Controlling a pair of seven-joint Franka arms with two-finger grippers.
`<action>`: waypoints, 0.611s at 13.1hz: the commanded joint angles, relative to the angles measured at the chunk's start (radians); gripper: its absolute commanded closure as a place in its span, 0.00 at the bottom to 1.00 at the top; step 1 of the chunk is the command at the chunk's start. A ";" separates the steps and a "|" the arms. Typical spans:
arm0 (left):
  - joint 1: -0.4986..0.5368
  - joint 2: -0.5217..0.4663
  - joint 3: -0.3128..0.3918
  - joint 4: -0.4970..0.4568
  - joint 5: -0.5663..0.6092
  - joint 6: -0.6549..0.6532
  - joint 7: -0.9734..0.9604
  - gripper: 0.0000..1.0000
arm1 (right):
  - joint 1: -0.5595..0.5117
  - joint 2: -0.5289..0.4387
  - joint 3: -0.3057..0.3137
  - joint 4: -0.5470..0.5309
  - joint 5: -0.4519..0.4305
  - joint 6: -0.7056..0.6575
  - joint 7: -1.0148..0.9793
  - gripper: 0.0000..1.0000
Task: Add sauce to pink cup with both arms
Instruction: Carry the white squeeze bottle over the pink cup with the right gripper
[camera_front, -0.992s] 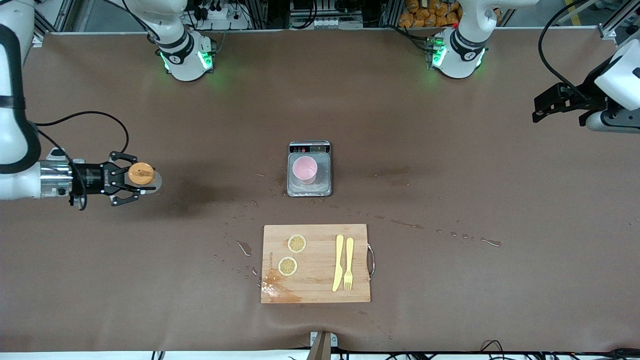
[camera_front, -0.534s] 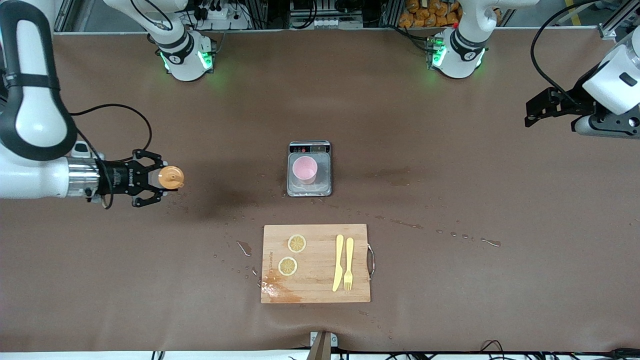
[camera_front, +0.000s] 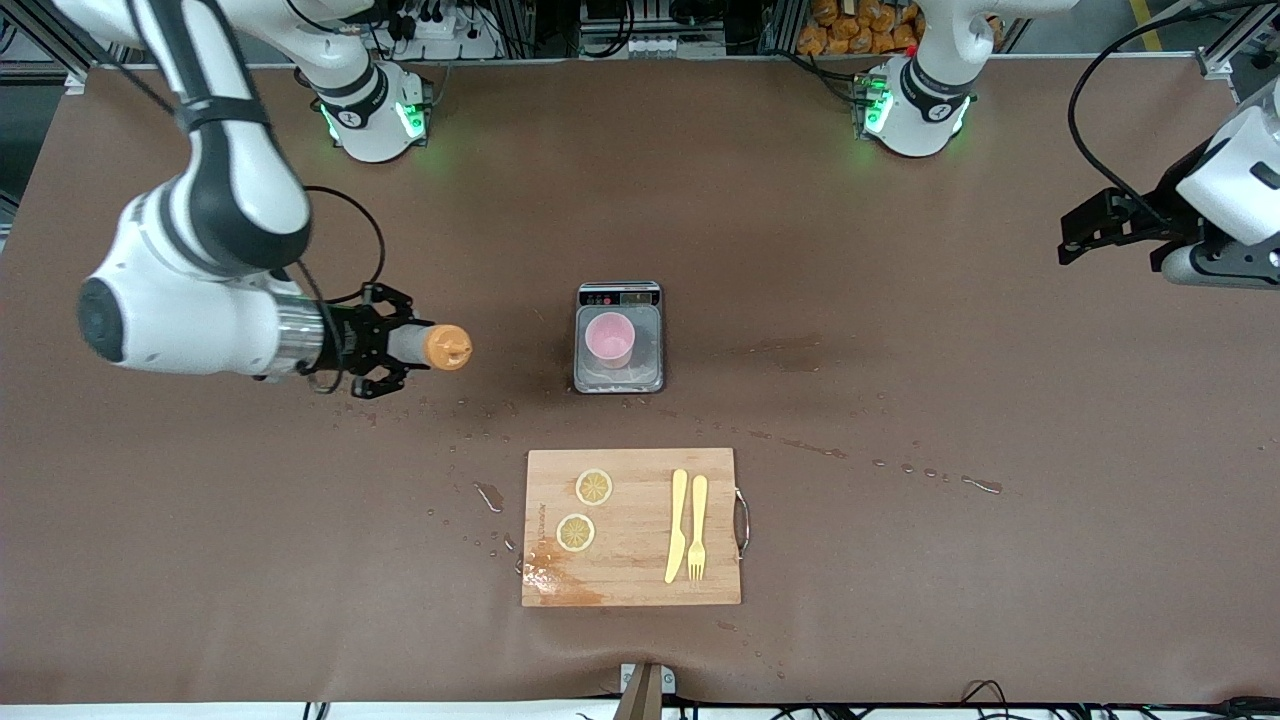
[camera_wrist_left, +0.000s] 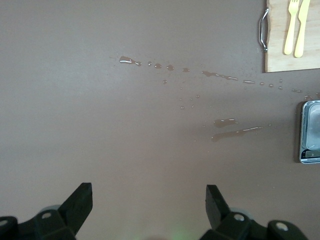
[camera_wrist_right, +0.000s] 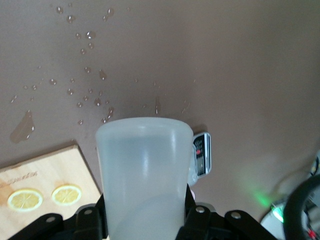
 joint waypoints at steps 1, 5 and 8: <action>-0.002 -0.024 -0.007 -0.003 0.029 -0.002 0.005 0.00 | 0.106 -0.016 -0.008 0.007 -0.128 0.035 0.176 0.46; -0.011 -0.015 -0.010 -0.002 0.028 0.006 0.001 0.00 | 0.232 0.044 -0.009 0.071 -0.296 0.032 0.361 0.46; -0.018 -0.003 -0.018 -0.003 0.026 0.020 0.001 0.00 | 0.314 0.110 -0.009 0.120 -0.447 0.001 0.472 0.46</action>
